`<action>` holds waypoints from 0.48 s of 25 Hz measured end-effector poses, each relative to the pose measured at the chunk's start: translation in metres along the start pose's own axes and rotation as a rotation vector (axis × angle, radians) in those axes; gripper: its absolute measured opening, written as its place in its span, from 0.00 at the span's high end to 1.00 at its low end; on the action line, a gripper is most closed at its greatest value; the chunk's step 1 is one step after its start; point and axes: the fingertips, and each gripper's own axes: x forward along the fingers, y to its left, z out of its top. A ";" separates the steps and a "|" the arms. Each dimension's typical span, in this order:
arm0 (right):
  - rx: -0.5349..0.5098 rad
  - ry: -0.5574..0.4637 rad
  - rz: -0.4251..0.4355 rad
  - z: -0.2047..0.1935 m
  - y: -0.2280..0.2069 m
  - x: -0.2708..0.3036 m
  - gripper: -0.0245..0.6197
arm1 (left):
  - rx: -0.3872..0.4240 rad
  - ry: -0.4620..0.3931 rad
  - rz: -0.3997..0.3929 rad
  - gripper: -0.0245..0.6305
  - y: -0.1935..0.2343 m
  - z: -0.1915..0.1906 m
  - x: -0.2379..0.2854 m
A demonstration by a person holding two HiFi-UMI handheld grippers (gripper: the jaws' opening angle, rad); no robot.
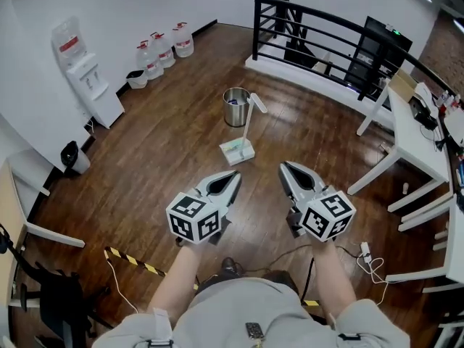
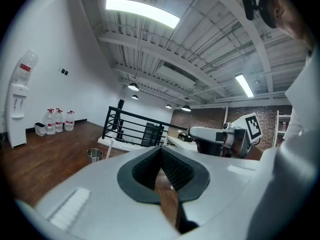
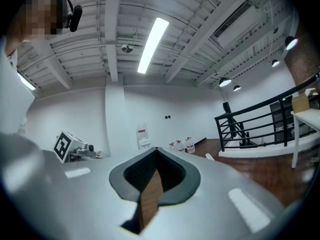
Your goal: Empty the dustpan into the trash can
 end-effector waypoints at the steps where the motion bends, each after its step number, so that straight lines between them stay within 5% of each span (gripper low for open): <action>1: -0.002 -0.001 -0.013 0.002 -0.002 0.009 0.96 | 0.003 0.007 -0.009 0.98 0.009 0.003 0.002; 12: 0.020 0.031 -0.051 -0.006 -0.047 0.081 0.96 | -0.002 0.050 -0.047 0.98 0.076 0.014 0.053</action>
